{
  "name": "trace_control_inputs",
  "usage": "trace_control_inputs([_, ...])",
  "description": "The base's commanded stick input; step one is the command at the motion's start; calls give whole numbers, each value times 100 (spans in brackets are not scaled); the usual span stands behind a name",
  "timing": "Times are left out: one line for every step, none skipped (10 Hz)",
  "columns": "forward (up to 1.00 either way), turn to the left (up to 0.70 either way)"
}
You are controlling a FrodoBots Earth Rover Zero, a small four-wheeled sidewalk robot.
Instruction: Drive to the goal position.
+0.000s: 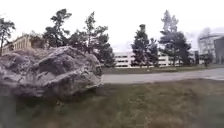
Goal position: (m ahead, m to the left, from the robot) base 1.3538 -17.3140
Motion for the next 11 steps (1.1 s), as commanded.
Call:
trace_control_inputs([0, -70])
trace_control_inputs([0, -70])
trace_control_inputs([0, -70])
trace_control_inputs([0, -70])
trace_control_inputs([0, -70])
trace_control_inputs([0, -70])
trace_control_inputs([0, -70])
trace_control_inputs([0, -70])
trace_control_inputs([0, -70])
trace_control_inputs([0, -70])
trace_control_inputs([0, -70])
